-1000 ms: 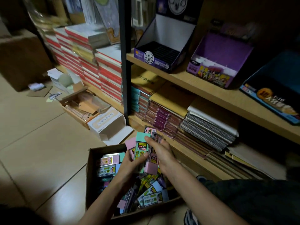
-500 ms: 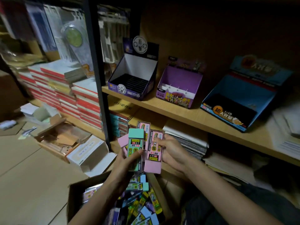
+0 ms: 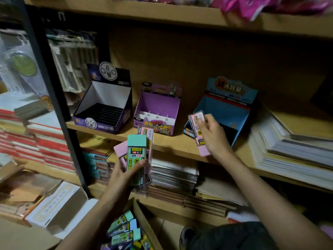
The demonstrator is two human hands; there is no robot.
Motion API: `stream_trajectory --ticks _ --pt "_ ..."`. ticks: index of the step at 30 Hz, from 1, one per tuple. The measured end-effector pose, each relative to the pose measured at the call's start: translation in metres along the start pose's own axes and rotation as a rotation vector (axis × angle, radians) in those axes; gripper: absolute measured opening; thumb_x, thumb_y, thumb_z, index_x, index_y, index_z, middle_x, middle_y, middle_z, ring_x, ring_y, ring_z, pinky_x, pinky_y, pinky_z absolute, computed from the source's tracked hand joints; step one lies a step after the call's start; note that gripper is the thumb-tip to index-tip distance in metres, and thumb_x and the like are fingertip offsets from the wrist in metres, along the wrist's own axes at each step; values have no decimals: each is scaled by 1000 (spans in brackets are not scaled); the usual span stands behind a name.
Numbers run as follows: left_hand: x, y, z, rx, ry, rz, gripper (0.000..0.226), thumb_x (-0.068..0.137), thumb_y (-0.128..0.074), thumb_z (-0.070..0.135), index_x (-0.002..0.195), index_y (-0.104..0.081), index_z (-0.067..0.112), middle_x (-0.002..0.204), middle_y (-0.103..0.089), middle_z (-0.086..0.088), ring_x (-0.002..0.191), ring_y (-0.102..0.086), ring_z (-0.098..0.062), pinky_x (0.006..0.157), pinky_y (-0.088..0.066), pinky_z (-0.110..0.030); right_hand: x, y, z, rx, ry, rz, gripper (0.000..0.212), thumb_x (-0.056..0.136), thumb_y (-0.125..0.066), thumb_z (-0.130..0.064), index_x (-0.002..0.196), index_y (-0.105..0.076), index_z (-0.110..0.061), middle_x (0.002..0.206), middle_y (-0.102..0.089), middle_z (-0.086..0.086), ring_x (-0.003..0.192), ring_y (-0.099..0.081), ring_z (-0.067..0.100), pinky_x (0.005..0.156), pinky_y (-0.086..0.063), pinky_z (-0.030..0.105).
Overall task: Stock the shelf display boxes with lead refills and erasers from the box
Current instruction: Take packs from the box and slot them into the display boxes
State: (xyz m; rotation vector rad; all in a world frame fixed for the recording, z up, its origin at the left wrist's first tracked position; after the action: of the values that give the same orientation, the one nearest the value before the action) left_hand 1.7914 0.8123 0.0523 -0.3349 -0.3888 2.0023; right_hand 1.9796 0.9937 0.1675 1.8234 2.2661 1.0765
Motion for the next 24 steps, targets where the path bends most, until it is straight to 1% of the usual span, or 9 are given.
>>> stream_trajectory --ticks 3,7,12,15,16,18,19,22,24 --pt "6 -3 -3 1 3 0 48 75 -69 20 121 -52 20 95 -73 -3 76 -72 -17 47 -51 -23 19 1 27 -187 -85 -123 25 101 -32 -37 92 -41 -15 84 -60 7 73 -61 25 63 -48 39" --pt "10 -5 -7 -11 10 6 45 73 -70 20 116 -55 23 98 -72 -7 72 -71 -17 44 -49 -23 11 -15 49 -289 -126 -216 26 101 -28 -39 95 -39 -15 82 -59 7 72 -59 24 59 -43 35" --pt "14 -7 -7 -3 7 -5 45 72 -68 18 114 -53 23 89 -74 1 73 -72 -16 47 -52 -23 -13 -18 39 -258 -40 -195 21 101 -29 -36 88 -36 -20 75 -57 0 72 -58 23 49 -34 28" --pt "15 -11 -7 2 7 -4 49 70 -67 18 117 -52 20 91 -74 0 78 -72 -17 50 -54 -25 -25 -27 26 -232 2 -274 21 101 -30 -37 87 -36 -23 72 -56 -5 64 -57 13 49 -35 27" --pt "15 -12 -7 3 13 -4 50 70 -66 18 118 -52 20 93 -73 0 79 -72 -17 52 -54 -26 -28 -28 20 -188 14 -288 21 101 -31 -37 85 -37 -25 73 -56 -5 61 -56 7 48 -36 22" --pt "16 -15 -8 4 11 3 48 68 -66 18 114 -54 23 94 -73 0 79 -72 -16 54 -54 -27 -26 -17 4 -23 27 -230 20 101 -34 -34 82 -39 -29 77 -56 -5 58 -56 -1 45 -40 12" --pt "17 -16 -7 7 8 5 47 68 -66 18 113 -55 24 93 -73 1 79 -71 -15 54 -54 -27 -22 -5 -4 77 29 -155 17 100 -35 -33 84 -41 -31 79 -56 -5 59 -58 0 46 -43 12" --pt "19 -20 -6 10 13 -3 47 68 -66 17 113 -55 24 93 -74 1 81 -72 -16 56 -57 -28 -2 34 -17 323 16 32 9 99 -37 -35 94 -44 -35 84 -61 -3 61 -65 6 49 -51 18" --pt "22 -20 -4 11 9 3 49 68 -67 17 116 -55 22 98 -73 -2 84 -71 -18 59 -57 -31 6 37 -9 325 -61 28 7 99 -40 -37 97 -45 -33 86 -61 0 58 -67 15 50 -56 30"
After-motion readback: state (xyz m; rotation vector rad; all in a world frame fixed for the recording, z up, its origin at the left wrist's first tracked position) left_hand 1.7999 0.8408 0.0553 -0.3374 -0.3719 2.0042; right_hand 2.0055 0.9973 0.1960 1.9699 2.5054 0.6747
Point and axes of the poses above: each hand's wrist, its own x-axis towards the middle knuckle, its own y-axis out of the back of the hand, z = x × y, the point moved 9 cm from there along x, towards the middle knuckle
